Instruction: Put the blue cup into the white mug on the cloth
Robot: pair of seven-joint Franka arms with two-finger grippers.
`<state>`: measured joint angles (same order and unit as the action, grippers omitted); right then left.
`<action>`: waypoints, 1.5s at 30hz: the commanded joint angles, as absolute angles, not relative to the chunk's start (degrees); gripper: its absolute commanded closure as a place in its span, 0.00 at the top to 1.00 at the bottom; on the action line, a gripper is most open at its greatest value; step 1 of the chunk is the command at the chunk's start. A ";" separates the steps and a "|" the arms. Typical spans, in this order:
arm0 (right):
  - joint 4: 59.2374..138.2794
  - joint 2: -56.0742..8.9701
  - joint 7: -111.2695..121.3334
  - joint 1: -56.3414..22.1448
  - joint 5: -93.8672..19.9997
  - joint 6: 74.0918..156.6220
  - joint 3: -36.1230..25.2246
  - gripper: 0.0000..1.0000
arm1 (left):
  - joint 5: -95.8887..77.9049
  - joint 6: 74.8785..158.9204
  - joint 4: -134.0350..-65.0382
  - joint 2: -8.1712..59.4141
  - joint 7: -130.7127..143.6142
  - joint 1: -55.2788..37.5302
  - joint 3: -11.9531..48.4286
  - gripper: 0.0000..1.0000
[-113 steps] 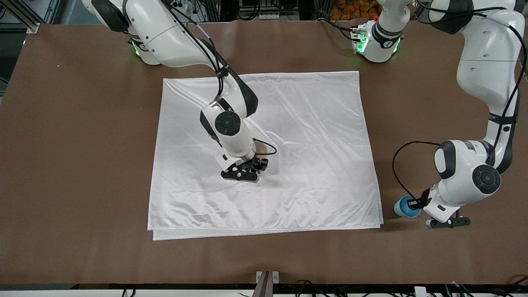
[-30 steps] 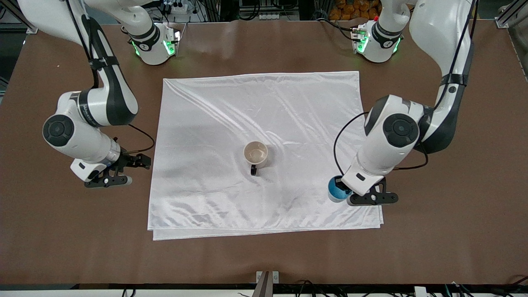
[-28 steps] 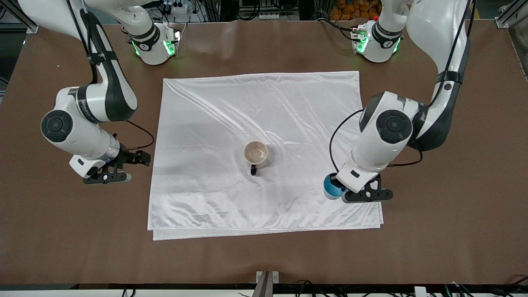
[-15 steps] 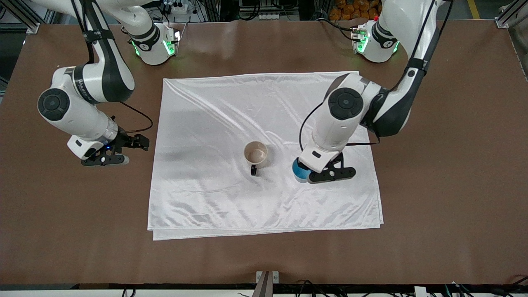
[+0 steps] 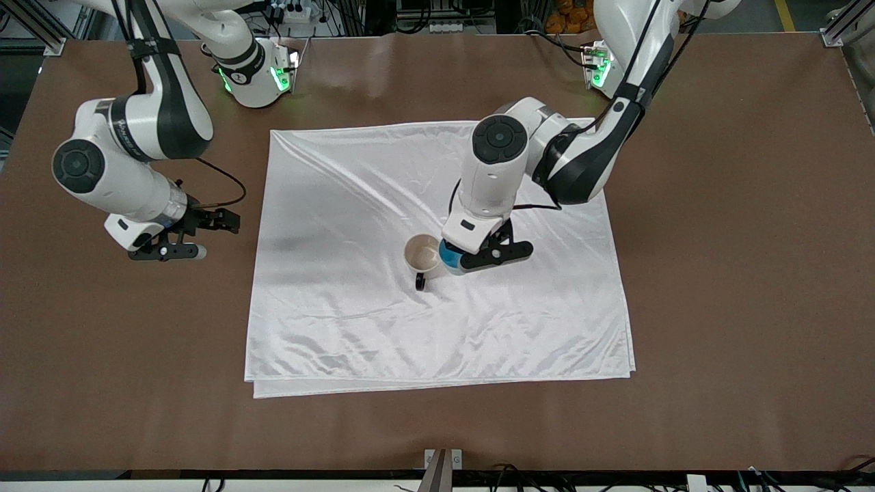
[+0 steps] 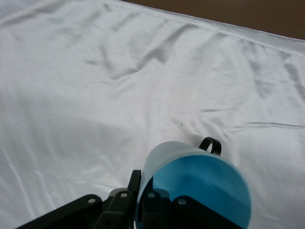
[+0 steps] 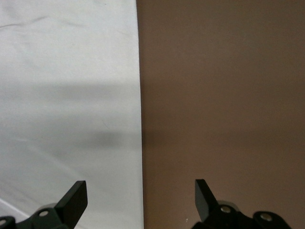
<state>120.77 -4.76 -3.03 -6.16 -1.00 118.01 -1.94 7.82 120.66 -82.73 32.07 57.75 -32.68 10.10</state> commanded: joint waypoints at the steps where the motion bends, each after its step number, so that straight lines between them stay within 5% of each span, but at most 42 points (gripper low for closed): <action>1: 122.26 0.52 -2.37 -0.45 -0.26 114.53 1.22 1.00 | 7.73 120.85 -82.18 32.61 60.64 -34.01 9.58 0.00; 8: 120.51 3.69 -2.46 1.06 -0.26 111.19 3.16 1.00 | 7.82 121.29 -78.84 35.77 63.81 -36.03 9.41 0.00; 33: 90.19 0.97 -3.16 2.02 -0.97 79.46 3.34 1.00 | 8.52 127.79 -79.01 39.73 66.62 -39.02 8.97 0.00; 45: 88.07 0.97 -3.25 1.49 -2.02 79.36 3.16 1.00 | 8.70 127.62 -80.24 39.73 67.15 -39.46 8.88 0.00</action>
